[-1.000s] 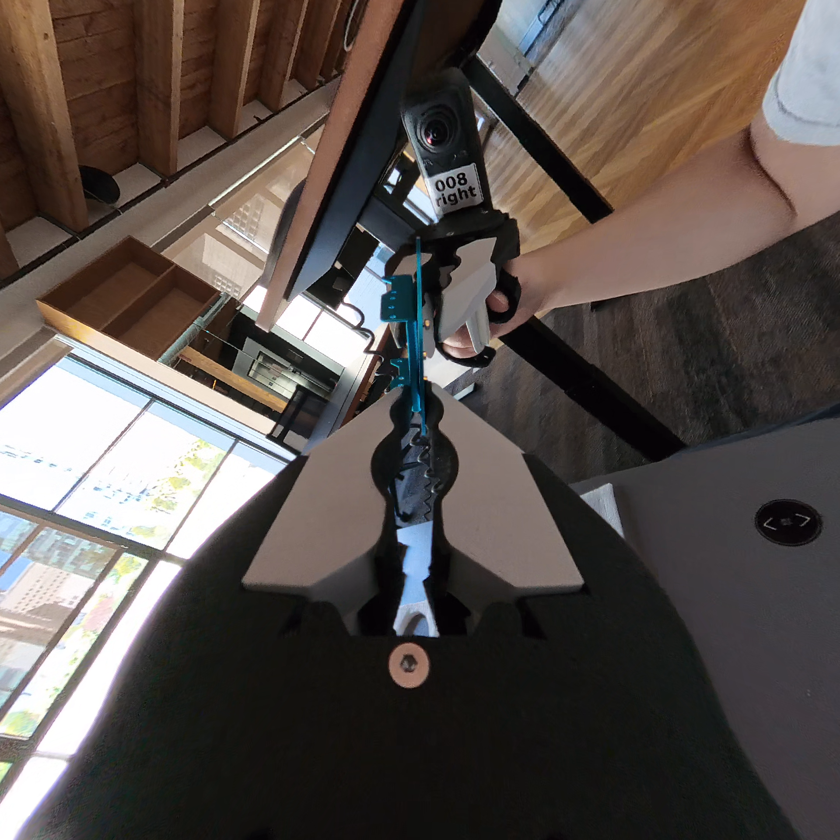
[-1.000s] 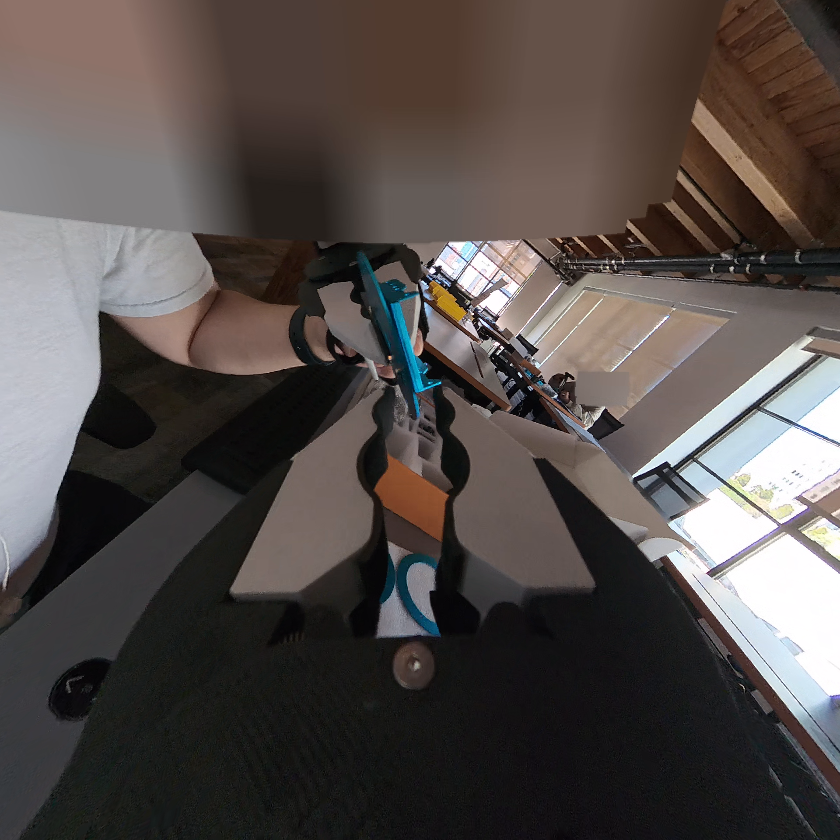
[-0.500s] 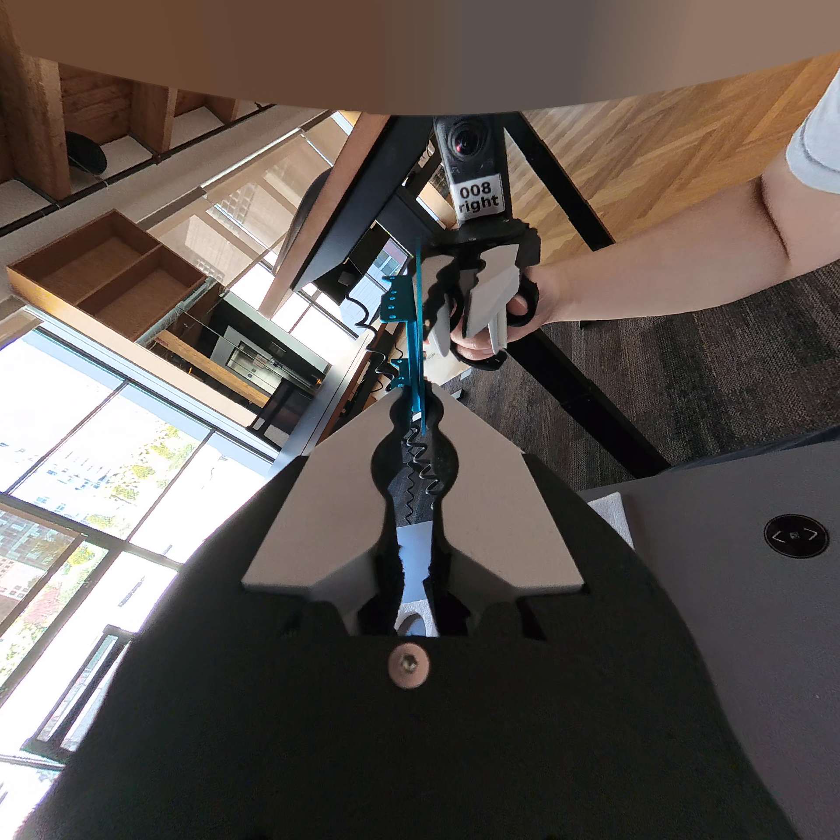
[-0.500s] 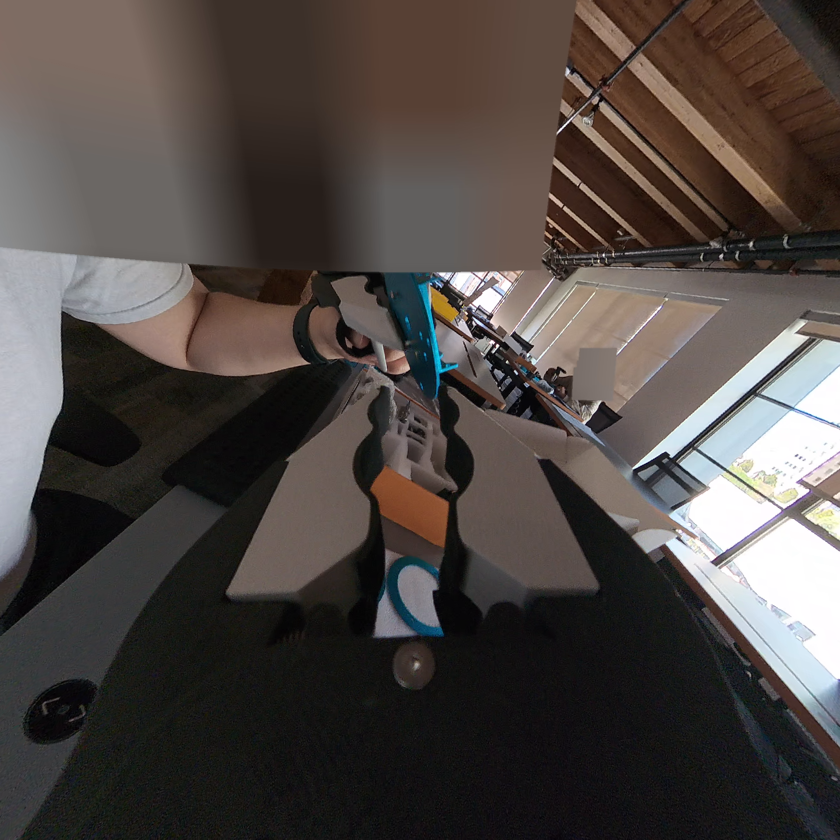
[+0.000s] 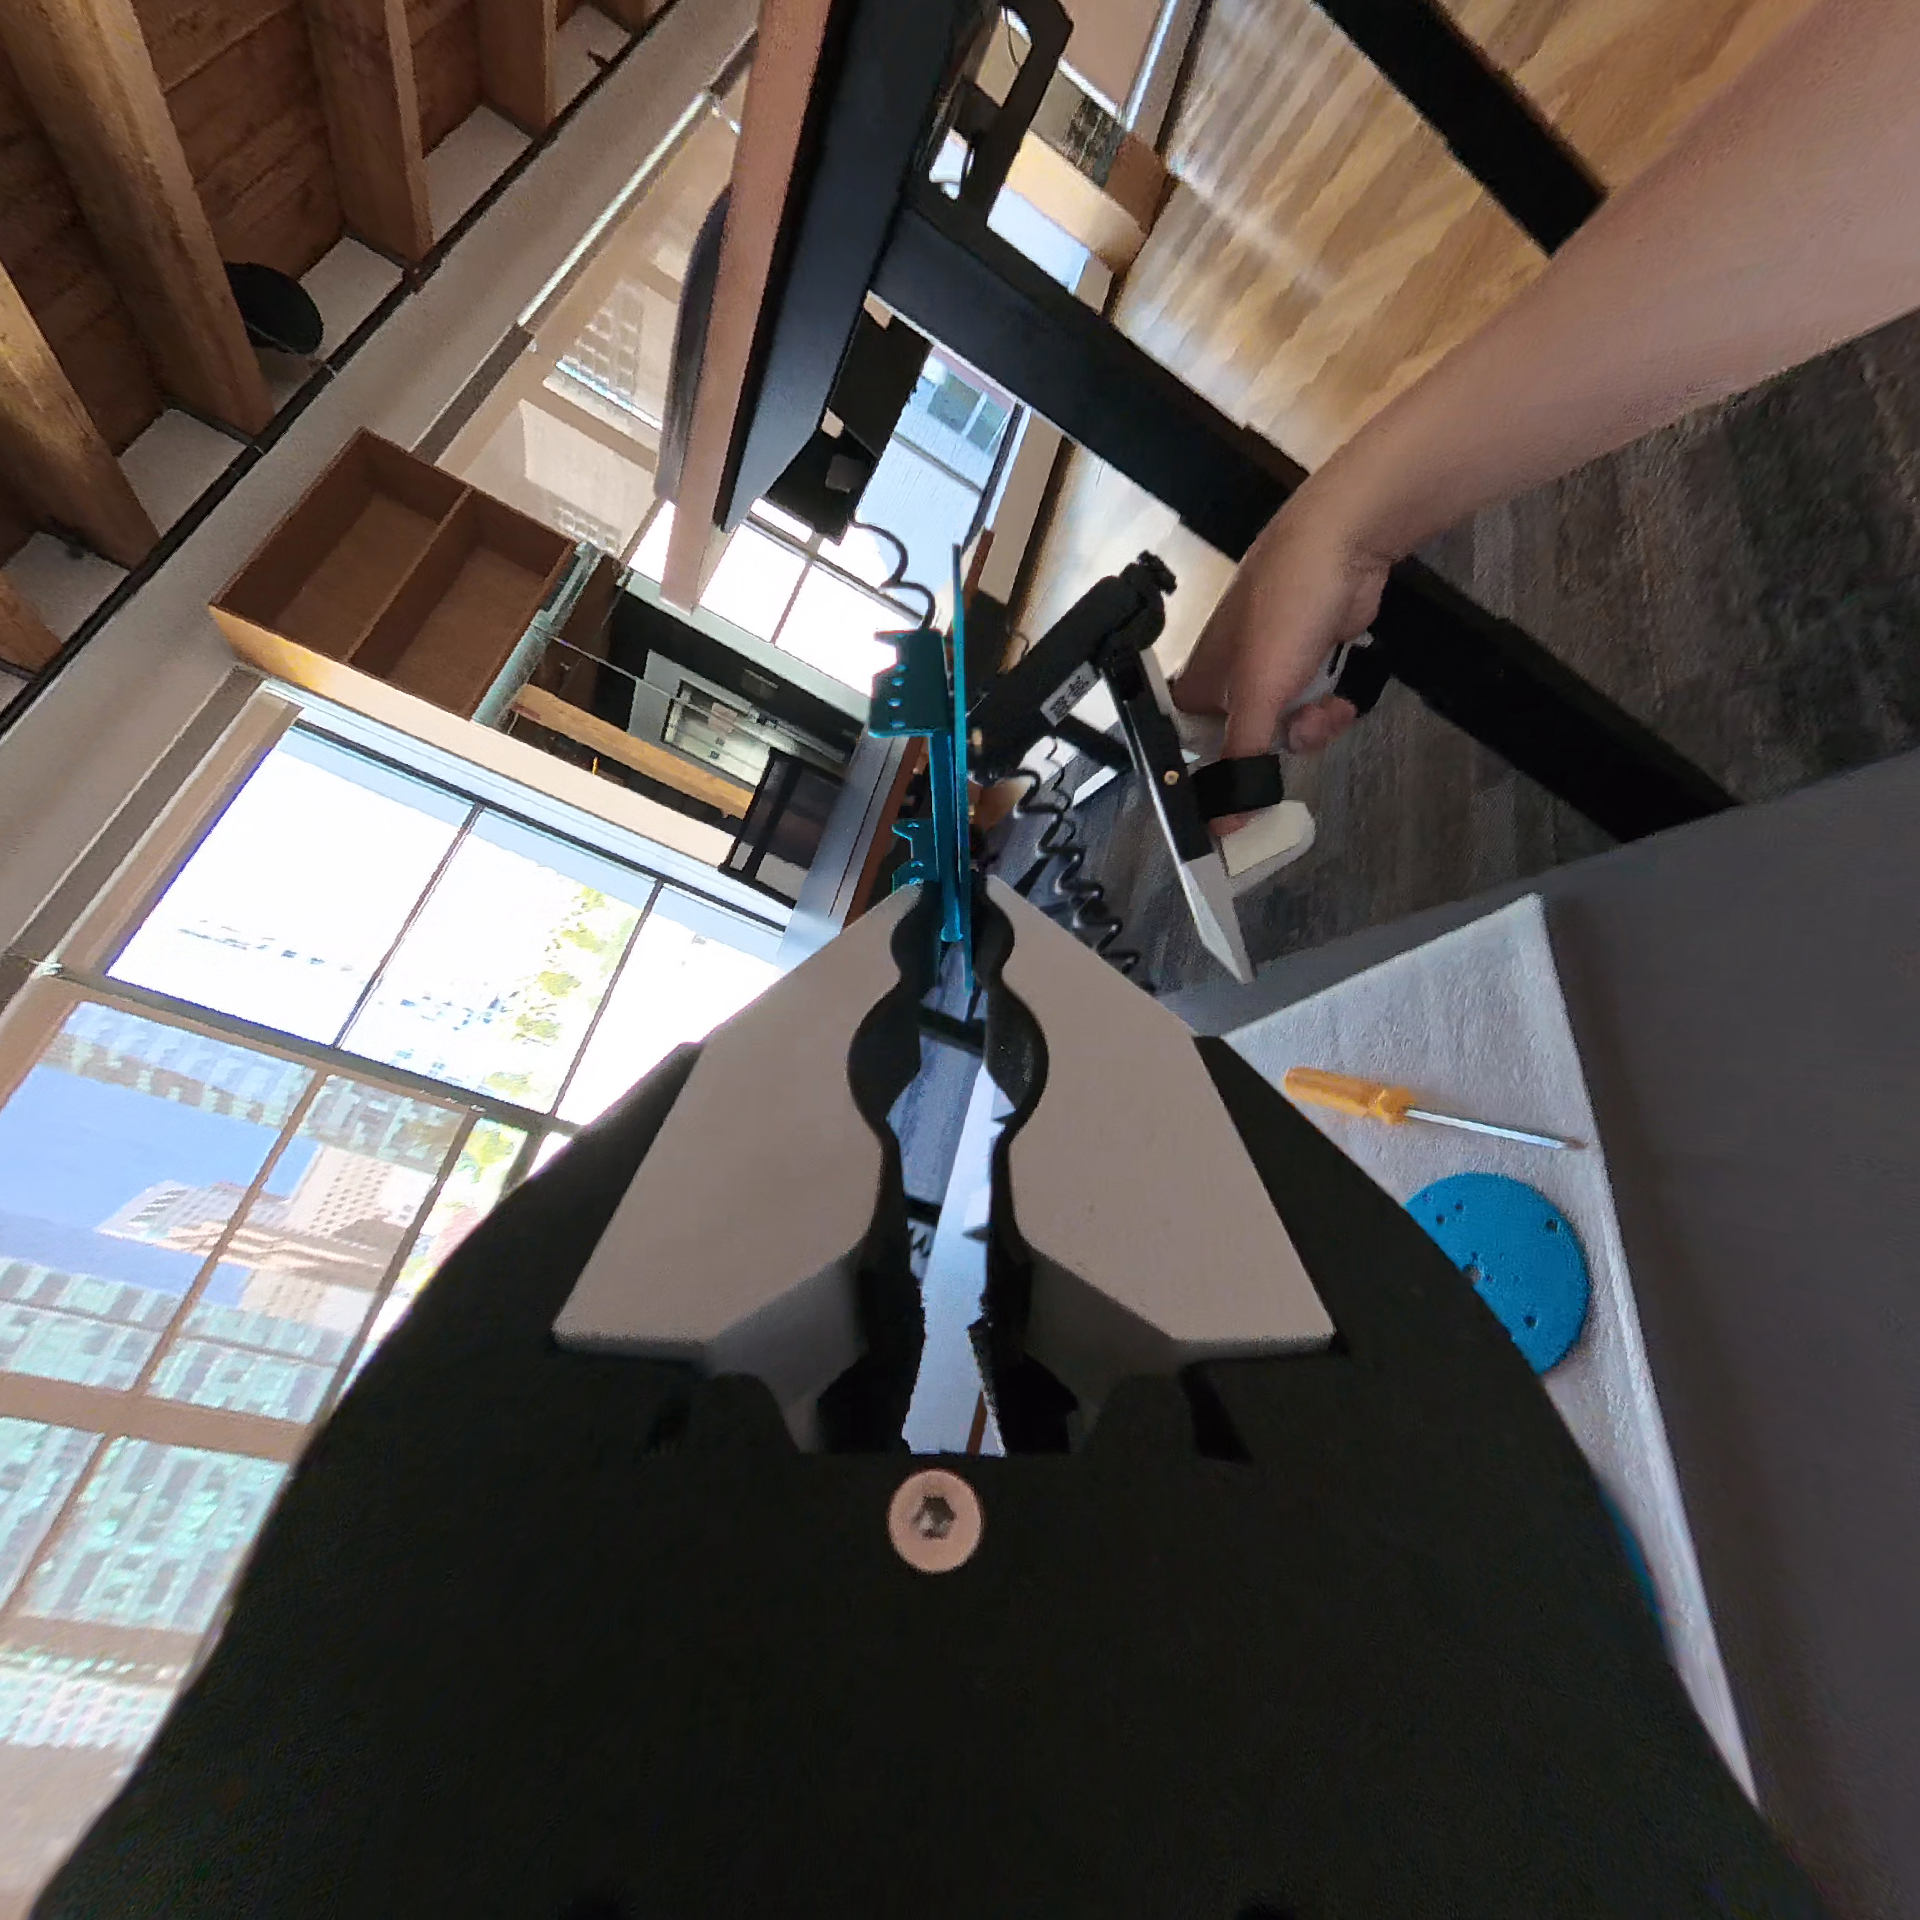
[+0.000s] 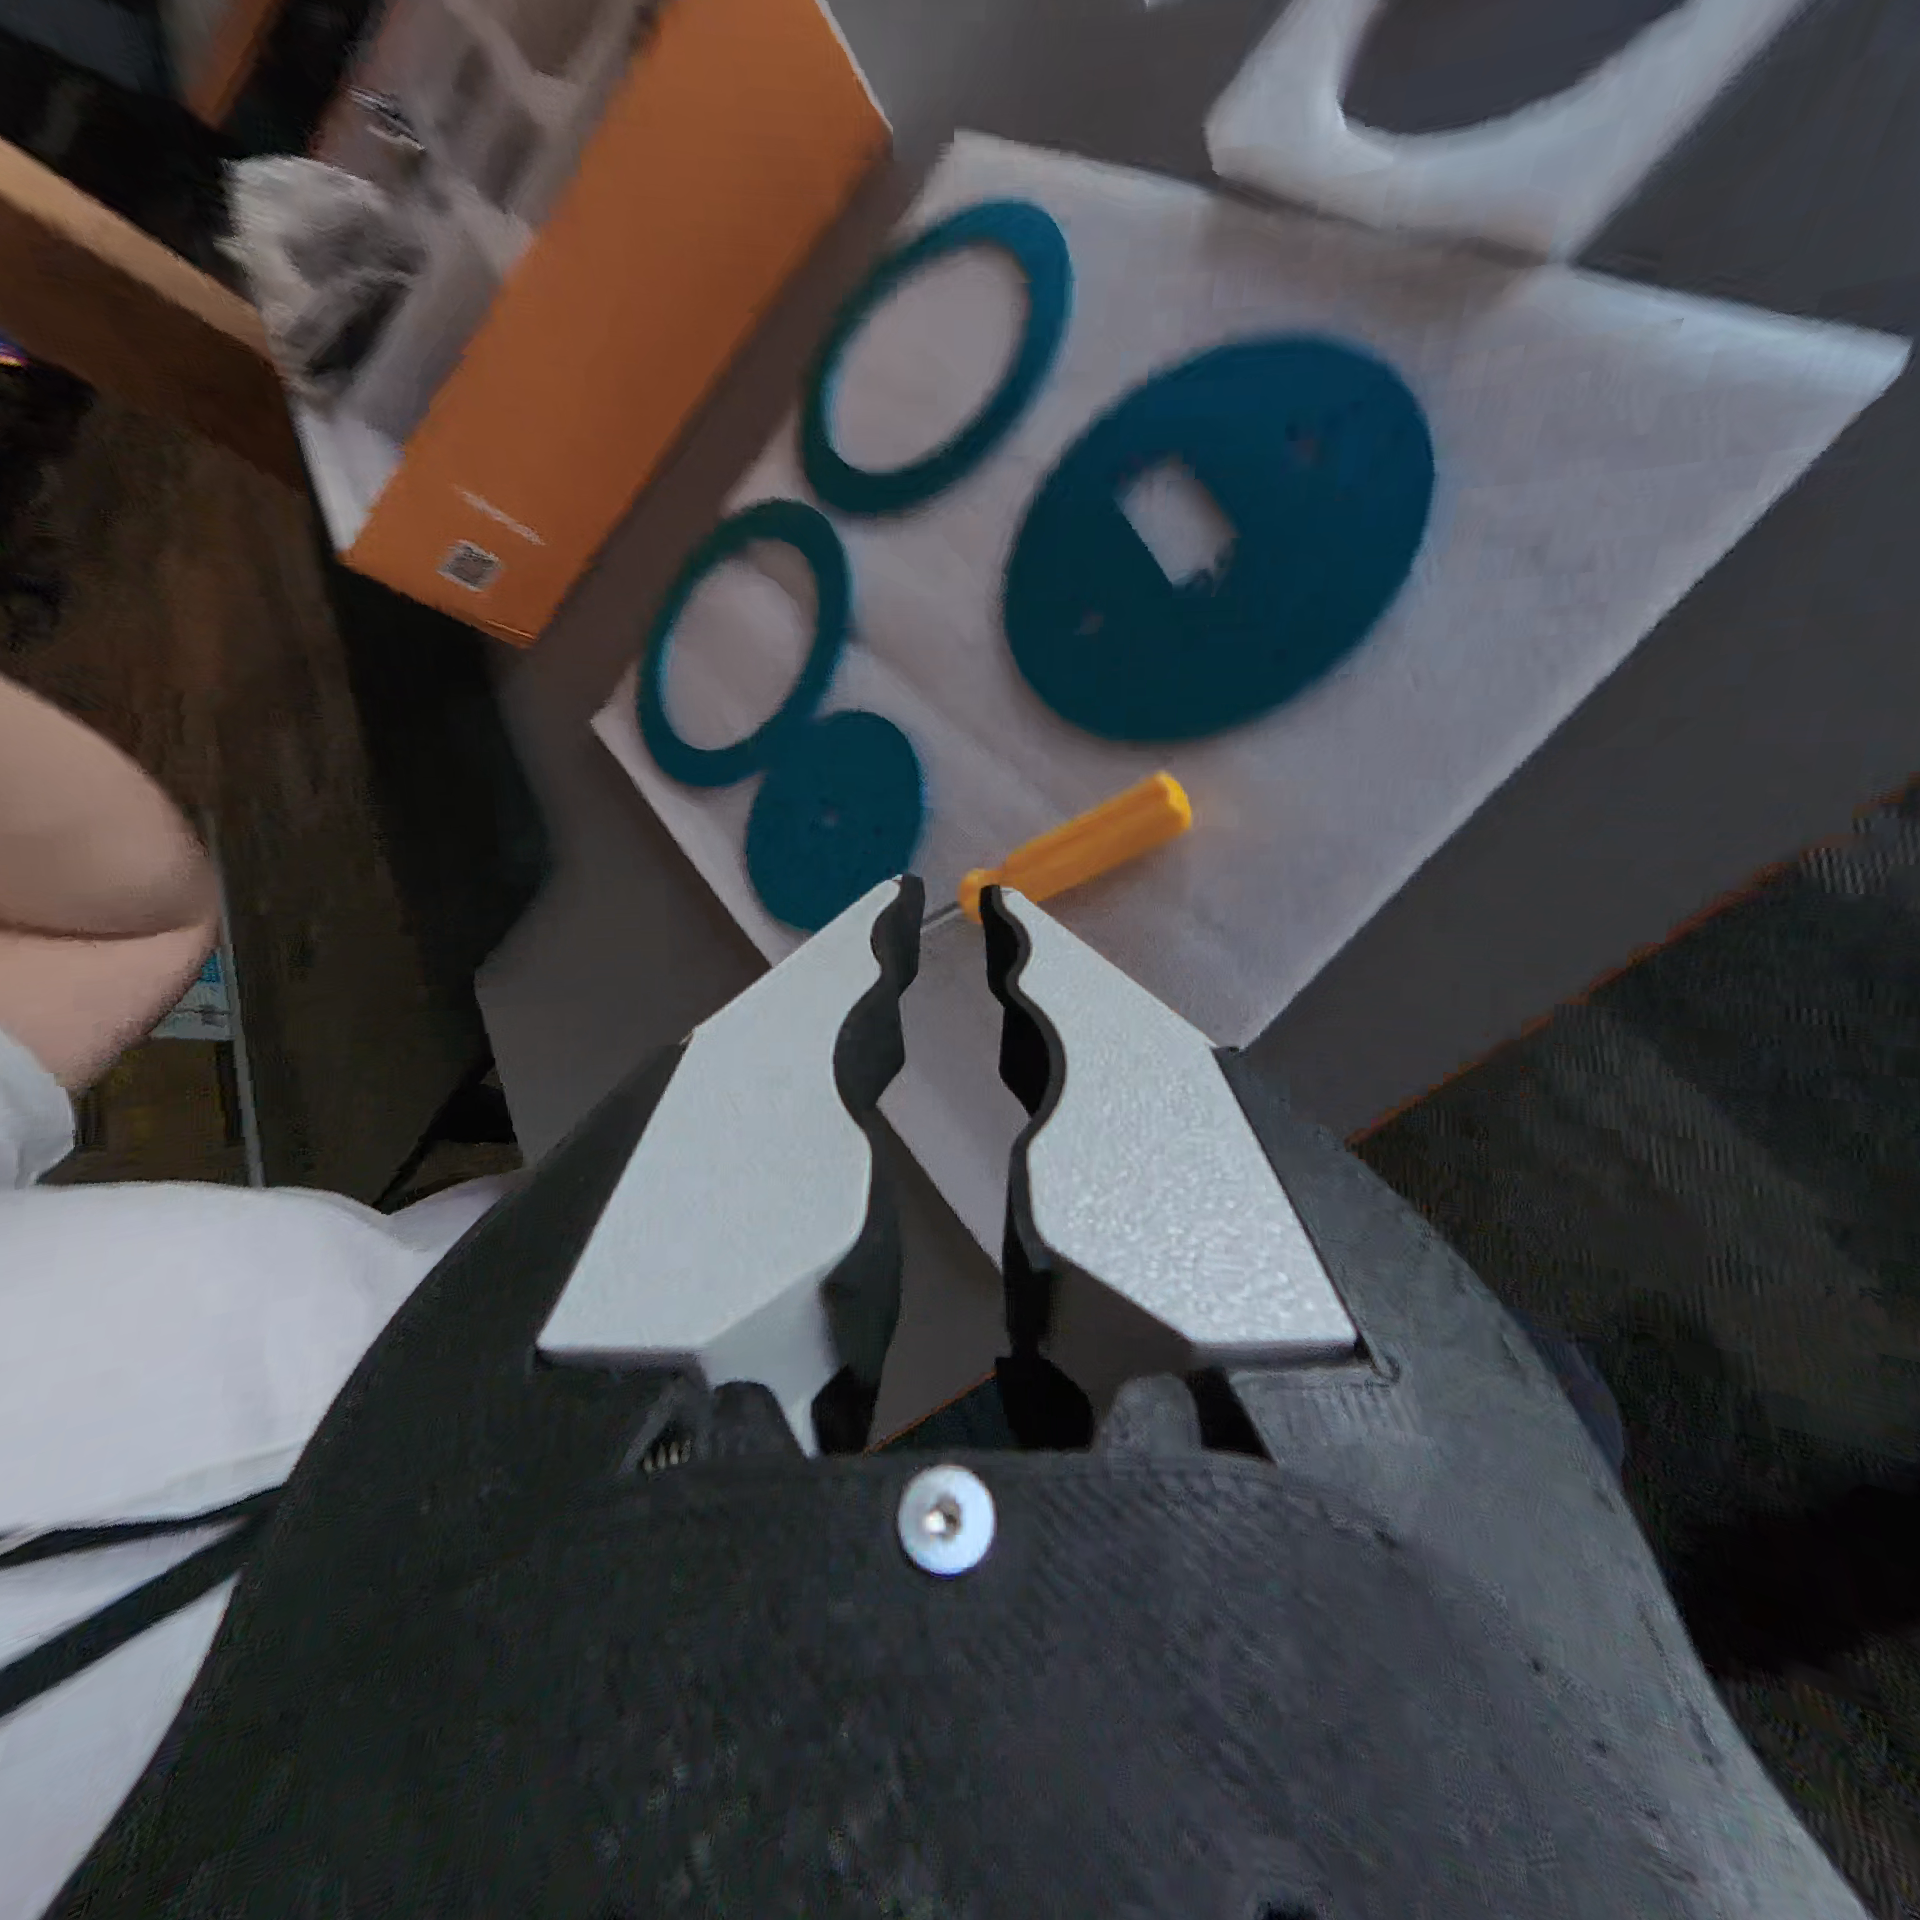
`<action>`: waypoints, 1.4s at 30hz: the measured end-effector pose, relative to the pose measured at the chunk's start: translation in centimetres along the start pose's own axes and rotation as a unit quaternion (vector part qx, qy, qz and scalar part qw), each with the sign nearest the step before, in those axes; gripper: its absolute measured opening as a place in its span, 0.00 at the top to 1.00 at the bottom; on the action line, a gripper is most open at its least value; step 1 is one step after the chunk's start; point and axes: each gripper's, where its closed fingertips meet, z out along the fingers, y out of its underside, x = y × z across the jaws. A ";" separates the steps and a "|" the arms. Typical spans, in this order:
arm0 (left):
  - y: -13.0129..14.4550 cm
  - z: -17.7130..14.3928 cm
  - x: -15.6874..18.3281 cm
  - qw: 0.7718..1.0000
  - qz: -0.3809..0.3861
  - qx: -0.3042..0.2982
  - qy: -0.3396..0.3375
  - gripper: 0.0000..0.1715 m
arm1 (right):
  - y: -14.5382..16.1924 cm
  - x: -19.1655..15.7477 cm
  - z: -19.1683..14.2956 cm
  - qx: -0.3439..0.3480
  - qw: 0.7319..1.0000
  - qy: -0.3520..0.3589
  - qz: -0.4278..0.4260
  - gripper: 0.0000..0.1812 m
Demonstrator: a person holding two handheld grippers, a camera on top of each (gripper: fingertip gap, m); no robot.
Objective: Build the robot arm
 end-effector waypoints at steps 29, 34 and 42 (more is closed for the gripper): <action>3.9 -7.1 7.3 0.987 0.132 -0.091 -0.009 0.98 | 3.2 3.7 8.3 -0.279 0.896 0.310 0.152 0.86; 3.7 -7.4 7.9 0.983 0.148 -0.109 -0.011 0.98 | 3.2 2.5 8.5 -0.277 0.908 0.298 0.097 0.90; 1.9 -6.8 8.7 0.985 0.141 -0.103 -0.005 0.98 | -1.8 -4.1 3.5 -0.006 0.989 0.132 -0.067 0.90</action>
